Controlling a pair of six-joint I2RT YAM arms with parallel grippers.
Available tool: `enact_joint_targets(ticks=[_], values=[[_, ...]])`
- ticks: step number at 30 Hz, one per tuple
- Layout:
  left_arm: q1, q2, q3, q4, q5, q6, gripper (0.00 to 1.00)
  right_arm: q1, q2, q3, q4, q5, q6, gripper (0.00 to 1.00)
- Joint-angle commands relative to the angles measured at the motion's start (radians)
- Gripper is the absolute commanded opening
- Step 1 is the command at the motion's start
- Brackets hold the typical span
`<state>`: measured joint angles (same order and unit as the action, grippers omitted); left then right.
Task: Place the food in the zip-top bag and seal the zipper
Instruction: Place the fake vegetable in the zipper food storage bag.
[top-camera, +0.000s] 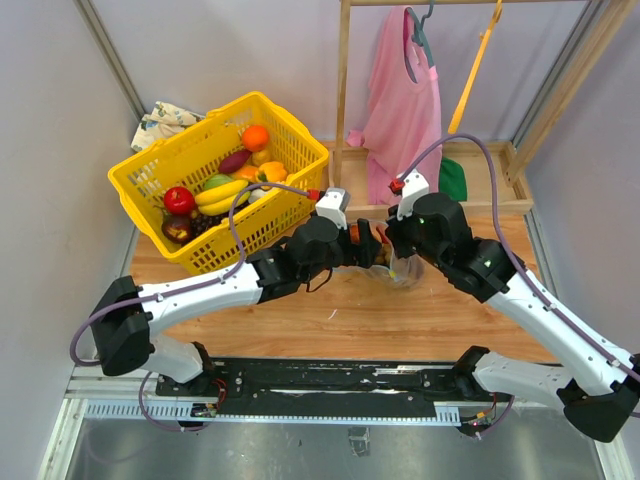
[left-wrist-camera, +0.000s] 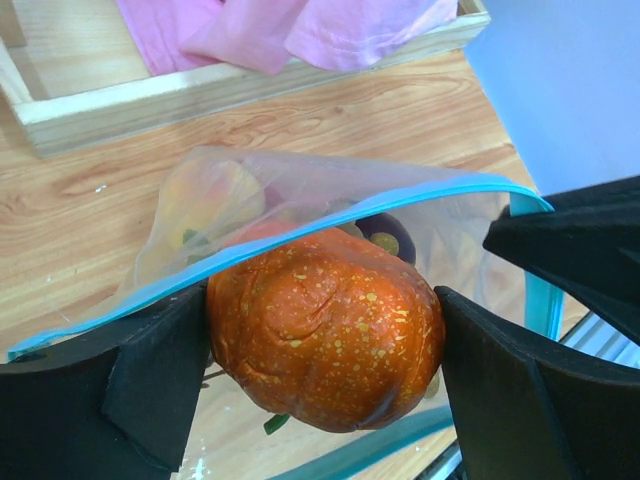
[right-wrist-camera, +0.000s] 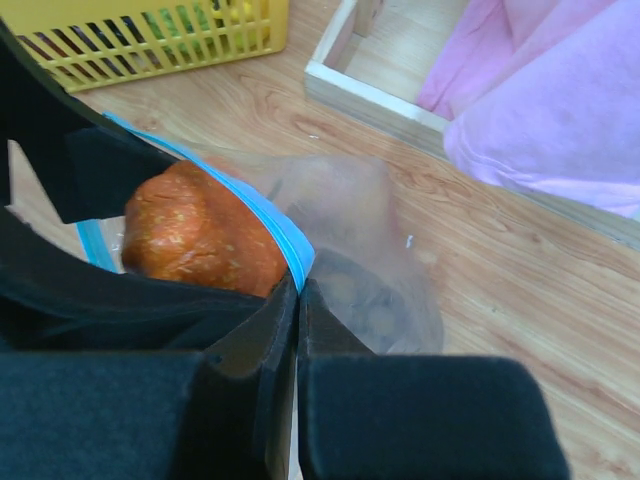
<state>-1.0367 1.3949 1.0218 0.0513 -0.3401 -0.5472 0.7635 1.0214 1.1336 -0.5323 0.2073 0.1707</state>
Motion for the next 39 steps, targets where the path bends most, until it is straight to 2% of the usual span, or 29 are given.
enact_joint_targets(ticks=[1, 8, 13, 25, 29, 33, 39], values=[[-0.004, 0.010, 0.024, 0.023, -0.073, -0.028, 0.91, -0.015, -0.001, -0.009, 0.056, -0.076, 0.053, 0.01], [-0.004, 0.008, 0.018, 0.017, -0.122, -0.024, 0.95, -0.016, -0.002, -0.013, 0.063, -0.103, 0.070, 0.01], [-0.005, -0.027, 0.036, -0.027, -0.084, -0.029, 0.95, -0.016, -0.007, -0.014, 0.063, -0.087, 0.071, 0.01], [-0.005, -0.212, 0.076, -0.261, -0.014, -0.051, 0.91, -0.015, -0.007, -0.009, 0.049, -0.029, 0.075, 0.01], [-0.005, -0.253, 0.072, -0.355, -0.025, -0.096, 0.86, -0.016, -0.009, -0.008, 0.047, -0.020, 0.076, 0.01], [-0.004, -0.273, 0.037, -0.457, -0.096, -0.160, 0.77, -0.015, -0.011, -0.008, 0.047, -0.021, 0.076, 0.01], [0.002, -0.296, -0.051, -0.501, -0.184, -0.235, 0.65, -0.015, -0.012, -0.009, 0.047, -0.020, 0.073, 0.01]])
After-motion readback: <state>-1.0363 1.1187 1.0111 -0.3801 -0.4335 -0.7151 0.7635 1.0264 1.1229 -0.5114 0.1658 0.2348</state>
